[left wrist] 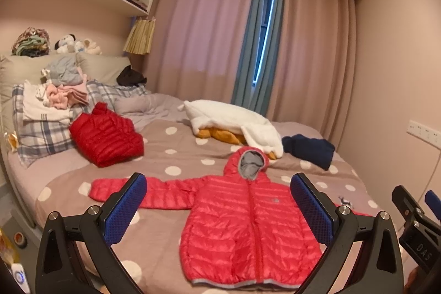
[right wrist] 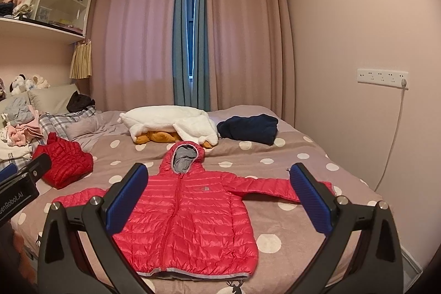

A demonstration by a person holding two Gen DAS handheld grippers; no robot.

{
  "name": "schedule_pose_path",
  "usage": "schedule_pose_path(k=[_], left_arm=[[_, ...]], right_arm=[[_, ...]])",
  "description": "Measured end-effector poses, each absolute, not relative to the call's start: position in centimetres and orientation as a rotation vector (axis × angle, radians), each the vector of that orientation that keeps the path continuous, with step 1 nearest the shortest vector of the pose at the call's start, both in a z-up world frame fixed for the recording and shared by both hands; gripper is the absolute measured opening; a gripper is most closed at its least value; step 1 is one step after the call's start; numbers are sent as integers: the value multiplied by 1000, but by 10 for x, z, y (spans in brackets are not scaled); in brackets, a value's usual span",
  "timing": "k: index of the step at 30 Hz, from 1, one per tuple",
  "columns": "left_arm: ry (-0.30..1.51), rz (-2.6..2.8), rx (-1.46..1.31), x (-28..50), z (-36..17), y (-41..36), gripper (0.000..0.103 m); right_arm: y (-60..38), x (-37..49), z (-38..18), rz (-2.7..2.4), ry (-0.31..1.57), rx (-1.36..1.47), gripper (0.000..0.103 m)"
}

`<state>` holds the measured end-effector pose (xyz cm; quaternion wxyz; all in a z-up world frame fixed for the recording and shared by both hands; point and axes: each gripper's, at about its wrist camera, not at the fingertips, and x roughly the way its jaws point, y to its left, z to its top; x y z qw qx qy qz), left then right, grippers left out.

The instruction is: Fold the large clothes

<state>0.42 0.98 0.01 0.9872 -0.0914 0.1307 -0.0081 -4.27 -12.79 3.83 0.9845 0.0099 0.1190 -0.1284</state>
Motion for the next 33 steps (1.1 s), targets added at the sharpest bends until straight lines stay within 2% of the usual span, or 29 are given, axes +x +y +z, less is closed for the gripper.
schedule_pose_path(k=[33], left_arm=[[304, 4, -139, 12, 1, 7, 103]], right_arm=[[-125, -31, 28, -253, 279, 12, 103]])
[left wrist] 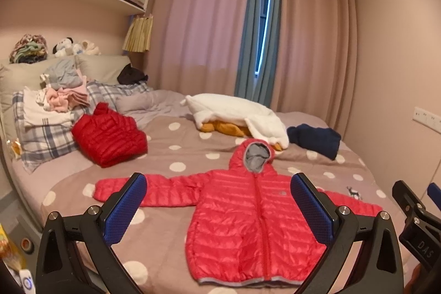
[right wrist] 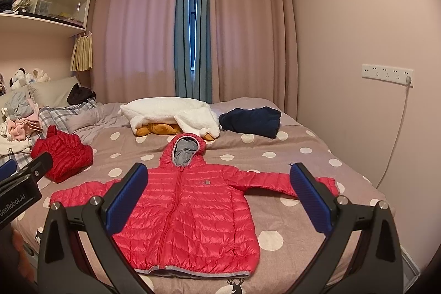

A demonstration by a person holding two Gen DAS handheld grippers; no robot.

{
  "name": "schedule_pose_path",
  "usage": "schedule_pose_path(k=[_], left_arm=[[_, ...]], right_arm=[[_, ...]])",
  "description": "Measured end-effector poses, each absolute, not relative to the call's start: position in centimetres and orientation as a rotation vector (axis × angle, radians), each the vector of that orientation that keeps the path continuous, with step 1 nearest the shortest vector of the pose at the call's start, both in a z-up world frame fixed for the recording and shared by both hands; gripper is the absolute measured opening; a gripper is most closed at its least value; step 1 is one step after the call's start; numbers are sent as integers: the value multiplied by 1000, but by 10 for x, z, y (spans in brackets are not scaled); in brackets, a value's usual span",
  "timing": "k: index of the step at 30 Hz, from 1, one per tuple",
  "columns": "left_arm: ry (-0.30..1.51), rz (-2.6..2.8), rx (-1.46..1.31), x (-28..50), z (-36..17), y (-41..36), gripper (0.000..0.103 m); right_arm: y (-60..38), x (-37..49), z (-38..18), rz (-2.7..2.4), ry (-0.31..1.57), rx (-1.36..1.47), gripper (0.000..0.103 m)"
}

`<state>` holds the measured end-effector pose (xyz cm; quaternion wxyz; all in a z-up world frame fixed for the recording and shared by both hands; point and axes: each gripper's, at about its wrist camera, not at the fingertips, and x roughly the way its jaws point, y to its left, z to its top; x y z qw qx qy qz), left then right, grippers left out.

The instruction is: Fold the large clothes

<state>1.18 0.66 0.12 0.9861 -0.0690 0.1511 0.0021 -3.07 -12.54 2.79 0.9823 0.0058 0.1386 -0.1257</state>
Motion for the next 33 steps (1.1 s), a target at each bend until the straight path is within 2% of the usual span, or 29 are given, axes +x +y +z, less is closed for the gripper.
schedule_pose_path(k=[33], left_arm=[[323, 15, -125, 16, 0, 3, 103]], right_arm=[[-125, -23, 28, -230, 312, 2, 103]])
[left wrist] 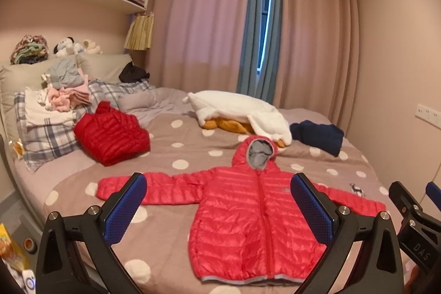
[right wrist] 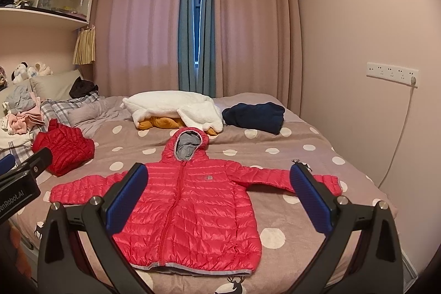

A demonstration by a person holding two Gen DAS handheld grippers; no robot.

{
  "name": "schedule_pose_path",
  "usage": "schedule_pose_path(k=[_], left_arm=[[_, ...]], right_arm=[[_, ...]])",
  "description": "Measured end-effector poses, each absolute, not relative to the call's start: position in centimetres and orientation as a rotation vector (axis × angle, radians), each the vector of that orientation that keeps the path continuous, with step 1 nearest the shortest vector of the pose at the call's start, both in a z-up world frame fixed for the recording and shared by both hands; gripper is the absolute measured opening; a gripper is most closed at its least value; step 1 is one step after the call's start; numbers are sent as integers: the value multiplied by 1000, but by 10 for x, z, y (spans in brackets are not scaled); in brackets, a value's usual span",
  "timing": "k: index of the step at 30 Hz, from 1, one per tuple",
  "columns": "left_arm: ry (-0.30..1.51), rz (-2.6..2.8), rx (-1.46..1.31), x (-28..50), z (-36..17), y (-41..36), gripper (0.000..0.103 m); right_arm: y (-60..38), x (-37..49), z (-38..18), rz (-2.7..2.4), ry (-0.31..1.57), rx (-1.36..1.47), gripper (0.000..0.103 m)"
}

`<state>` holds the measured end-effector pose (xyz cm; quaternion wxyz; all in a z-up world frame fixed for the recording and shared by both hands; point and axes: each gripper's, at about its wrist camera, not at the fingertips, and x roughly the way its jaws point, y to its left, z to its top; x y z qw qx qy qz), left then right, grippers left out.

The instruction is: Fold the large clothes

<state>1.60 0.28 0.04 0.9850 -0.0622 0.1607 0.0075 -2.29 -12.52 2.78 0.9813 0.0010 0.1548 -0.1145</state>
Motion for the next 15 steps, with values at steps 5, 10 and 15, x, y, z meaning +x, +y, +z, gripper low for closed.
schedule_pose_path(k=[5, 10, 15], left_arm=[[323, 3, -127, 16, 0, 3, 103], [327, -1, -122, 16, 0, 3, 103], [332, 1, -127, 16, -1, 3, 103]], right_arm=[[-124, -22, 28, -230, 314, -6, 103], [-123, -21, 28, -234, 319, -5, 103], [-122, -21, 26, -238, 324, -10, 103]])
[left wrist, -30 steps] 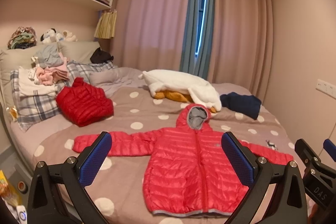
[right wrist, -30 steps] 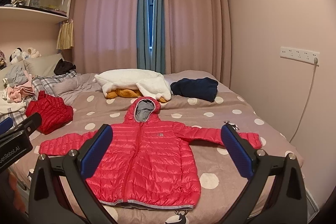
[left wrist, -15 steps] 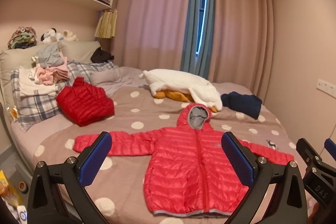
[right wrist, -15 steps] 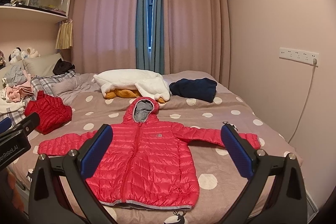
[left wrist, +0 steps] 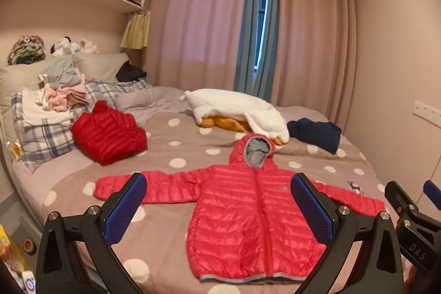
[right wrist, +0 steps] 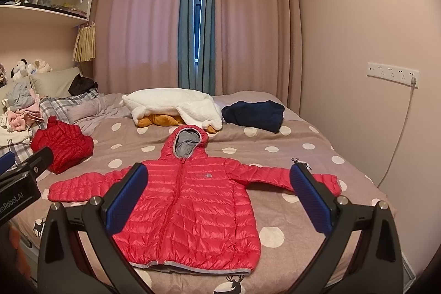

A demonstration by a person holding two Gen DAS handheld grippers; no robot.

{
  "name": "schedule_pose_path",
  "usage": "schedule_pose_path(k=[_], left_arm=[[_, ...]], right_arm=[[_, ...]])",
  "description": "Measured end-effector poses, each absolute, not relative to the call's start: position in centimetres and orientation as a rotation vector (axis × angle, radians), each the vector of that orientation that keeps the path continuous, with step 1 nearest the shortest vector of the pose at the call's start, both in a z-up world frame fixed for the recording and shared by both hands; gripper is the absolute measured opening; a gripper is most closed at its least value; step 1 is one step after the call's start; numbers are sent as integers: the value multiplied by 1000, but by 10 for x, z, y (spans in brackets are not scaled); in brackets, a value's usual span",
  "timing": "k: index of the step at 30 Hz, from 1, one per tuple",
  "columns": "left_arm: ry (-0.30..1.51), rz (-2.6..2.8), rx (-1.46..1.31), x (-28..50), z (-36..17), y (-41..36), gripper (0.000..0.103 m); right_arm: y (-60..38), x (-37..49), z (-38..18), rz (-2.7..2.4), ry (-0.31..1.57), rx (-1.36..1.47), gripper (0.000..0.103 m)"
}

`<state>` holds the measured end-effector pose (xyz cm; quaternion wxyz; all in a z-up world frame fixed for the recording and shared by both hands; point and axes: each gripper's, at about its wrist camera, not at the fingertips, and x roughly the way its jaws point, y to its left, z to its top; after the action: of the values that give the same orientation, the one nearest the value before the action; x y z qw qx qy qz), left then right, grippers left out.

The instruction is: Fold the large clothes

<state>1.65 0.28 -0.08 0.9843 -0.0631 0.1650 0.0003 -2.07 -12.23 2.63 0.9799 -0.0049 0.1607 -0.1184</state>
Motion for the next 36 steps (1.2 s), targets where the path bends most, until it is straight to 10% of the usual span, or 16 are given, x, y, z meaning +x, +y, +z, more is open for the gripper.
schedule_pose_path(k=[36], left_arm=[[374, -4, -112, 22, -8, 3, 103]], right_arm=[[-129, -13, 17, -258, 353, 10, 103]])
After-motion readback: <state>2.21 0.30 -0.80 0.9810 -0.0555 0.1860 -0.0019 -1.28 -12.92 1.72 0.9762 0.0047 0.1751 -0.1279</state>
